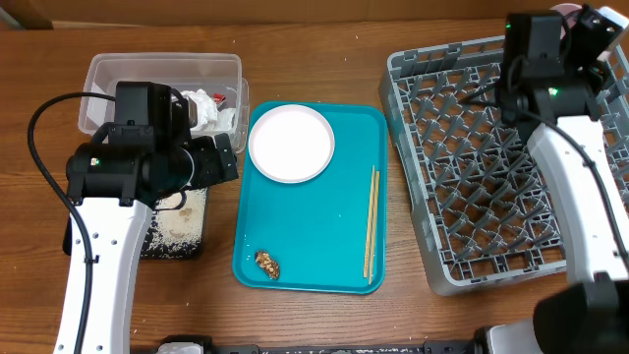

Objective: Sort waste into correct bins and load items into the dishwasher
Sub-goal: 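Carry the pink bowl to the dish rack's back and release it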

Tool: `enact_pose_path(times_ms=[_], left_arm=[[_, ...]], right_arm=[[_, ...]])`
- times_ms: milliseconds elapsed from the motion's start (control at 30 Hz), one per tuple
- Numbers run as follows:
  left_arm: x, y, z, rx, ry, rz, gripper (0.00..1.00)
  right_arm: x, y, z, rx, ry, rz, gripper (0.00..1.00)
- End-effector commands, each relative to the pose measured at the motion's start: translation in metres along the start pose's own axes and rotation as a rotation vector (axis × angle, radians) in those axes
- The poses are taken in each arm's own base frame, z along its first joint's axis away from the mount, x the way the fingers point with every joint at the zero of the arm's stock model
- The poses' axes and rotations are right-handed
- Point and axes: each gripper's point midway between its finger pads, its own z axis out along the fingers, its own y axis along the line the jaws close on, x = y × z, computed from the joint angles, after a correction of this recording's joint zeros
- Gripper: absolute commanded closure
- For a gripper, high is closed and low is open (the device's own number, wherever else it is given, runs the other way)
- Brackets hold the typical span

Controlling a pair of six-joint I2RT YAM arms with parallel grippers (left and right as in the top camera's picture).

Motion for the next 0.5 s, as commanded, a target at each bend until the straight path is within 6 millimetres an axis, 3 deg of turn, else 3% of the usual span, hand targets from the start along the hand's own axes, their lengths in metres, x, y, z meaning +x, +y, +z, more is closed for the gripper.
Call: enact_pose_path(times_ms=[0, 267, 467], left_arm=[[-0.005, -0.001, -0.005, 0.003, -0.02, -0.004, 0.1], [-0.004, -0.001, -0.005, 0.003, -0.017, -0.004, 0.1], [-0.004, -0.001, -0.005, 0.003, -0.018, -0.003, 0.09]], right_arm=[[0.011, 0.002, 0.023, 0.091, 0.003, -0.037, 0.96], [0.066, 0.028, 0.064, 0.197, 0.055, -0.196, 0.96], [0.1, 0.044, 0.077, 0.203, 0.101, -0.289, 0.96]])
